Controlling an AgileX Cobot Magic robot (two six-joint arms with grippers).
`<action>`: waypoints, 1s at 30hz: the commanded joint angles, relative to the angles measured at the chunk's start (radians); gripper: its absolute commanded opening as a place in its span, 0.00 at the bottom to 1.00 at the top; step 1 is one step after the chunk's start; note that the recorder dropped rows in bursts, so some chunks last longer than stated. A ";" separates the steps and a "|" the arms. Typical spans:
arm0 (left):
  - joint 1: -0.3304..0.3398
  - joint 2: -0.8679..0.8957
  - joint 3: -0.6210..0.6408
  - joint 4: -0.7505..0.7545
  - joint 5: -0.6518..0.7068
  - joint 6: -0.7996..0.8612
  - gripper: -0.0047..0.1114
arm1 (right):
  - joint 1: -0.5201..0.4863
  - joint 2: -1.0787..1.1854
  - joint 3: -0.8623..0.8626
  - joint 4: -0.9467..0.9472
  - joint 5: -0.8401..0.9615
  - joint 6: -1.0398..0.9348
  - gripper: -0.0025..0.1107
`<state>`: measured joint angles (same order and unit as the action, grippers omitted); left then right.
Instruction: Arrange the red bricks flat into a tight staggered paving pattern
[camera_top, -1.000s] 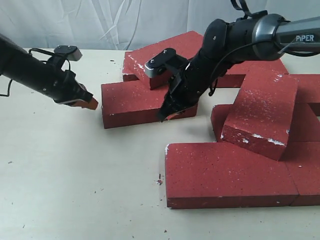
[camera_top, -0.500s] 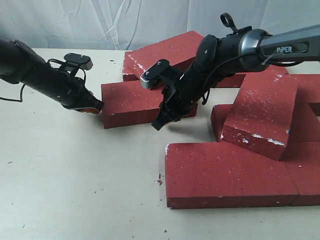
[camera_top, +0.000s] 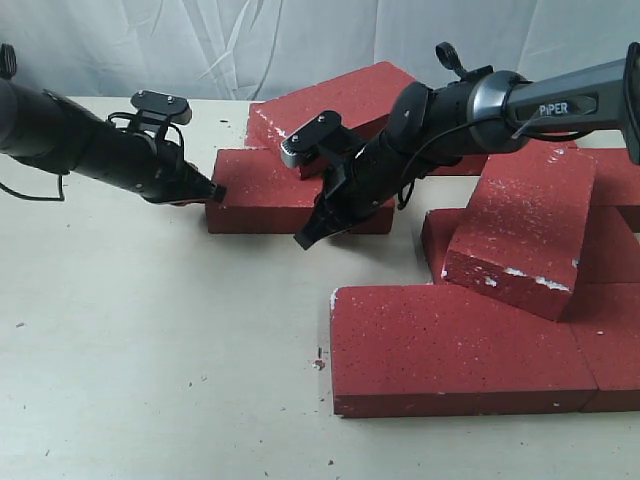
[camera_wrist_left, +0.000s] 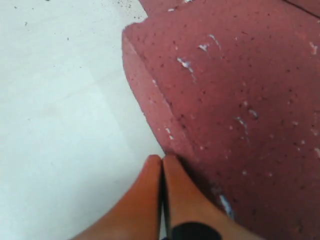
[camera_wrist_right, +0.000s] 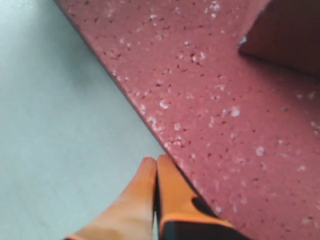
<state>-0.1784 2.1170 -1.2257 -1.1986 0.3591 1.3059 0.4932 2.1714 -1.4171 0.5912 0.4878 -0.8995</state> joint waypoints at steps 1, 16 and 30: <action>-0.005 0.014 0.001 -0.028 0.015 0.013 0.04 | -0.005 -0.001 -0.005 -0.015 -0.047 -0.005 0.02; 0.037 0.005 0.001 0.048 0.019 0.012 0.04 | -0.005 -0.041 -0.005 -0.141 0.092 0.022 0.02; 0.023 0.021 -0.011 0.016 0.056 -0.002 0.04 | -0.060 -0.213 0.001 -0.424 0.345 0.230 0.02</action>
<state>-0.1420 2.1236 -1.2275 -1.1715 0.4128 1.3093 0.4712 1.9952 -1.4171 0.1884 0.8213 -0.7131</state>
